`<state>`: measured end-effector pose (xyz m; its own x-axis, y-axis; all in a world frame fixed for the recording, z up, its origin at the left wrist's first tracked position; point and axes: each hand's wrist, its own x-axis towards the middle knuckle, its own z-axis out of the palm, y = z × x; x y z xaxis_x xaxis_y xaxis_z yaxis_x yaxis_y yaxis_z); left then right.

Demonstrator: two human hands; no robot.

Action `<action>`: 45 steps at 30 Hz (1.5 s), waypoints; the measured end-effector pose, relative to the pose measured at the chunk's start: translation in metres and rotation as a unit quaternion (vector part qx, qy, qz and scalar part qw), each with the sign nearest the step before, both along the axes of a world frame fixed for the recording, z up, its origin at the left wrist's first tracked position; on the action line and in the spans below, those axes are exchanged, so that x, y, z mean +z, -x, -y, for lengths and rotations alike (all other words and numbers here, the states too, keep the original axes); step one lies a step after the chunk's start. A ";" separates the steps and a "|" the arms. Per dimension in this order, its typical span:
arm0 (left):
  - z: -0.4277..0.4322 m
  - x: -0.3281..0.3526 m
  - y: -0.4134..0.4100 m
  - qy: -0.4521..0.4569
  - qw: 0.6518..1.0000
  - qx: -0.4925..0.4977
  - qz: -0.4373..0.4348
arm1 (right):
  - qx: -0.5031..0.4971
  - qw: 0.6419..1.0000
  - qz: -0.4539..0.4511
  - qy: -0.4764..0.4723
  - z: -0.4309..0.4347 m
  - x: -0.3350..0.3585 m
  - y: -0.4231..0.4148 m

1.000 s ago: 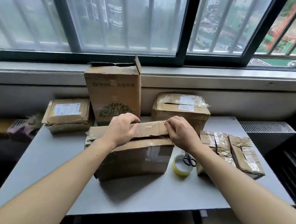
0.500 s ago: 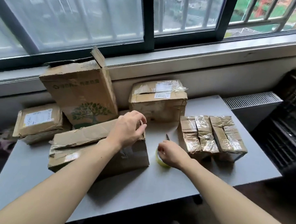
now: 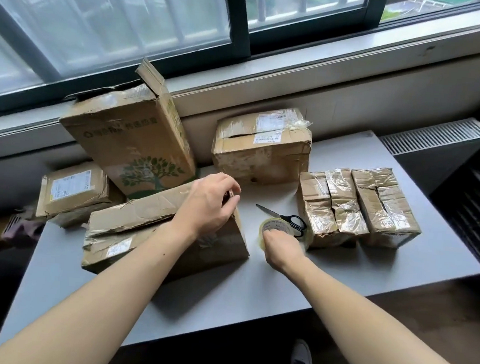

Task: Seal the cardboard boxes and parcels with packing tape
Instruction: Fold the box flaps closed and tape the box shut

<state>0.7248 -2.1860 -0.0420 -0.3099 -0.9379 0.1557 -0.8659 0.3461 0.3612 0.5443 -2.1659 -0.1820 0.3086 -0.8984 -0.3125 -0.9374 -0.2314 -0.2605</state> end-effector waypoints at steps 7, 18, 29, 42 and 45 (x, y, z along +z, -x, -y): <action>-0.002 0.005 -0.007 -0.011 1.000 -0.004 -0.019 | -0.128 0.960 0.245 0.038 0.011 0.036 -0.007; 0.006 0.039 -0.009 -0.028 0.995 0.015 -0.092 | -0.119 0.870 0.420 0.230 0.031 0.131 -0.011; 0.009 0.098 -0.061 -0.028 0.987 -0.001 -0.157 | -0.020 0.837 0.523 0.156 0.019 0.185 -0.048; -0.031 0.085 -0.107 0.225 0.967 0.029 -0.120 | -0.020 0.812 0.577 0.086 0.008 0.202 -0.118; -0.040 0.087 -0.114 0.204 0.968 0.042 -0.140 | -0.050 0.776 0.628 0.021 0.006 0.211 -0.131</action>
<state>0.8384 -2.1463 0.0447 -0.1277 -0.8007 0.5854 -0.7844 0.4427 0.4345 0.6755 -2.1721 0.0292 0.2744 -0.9388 0.2081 0.0361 -0.2062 -0.9778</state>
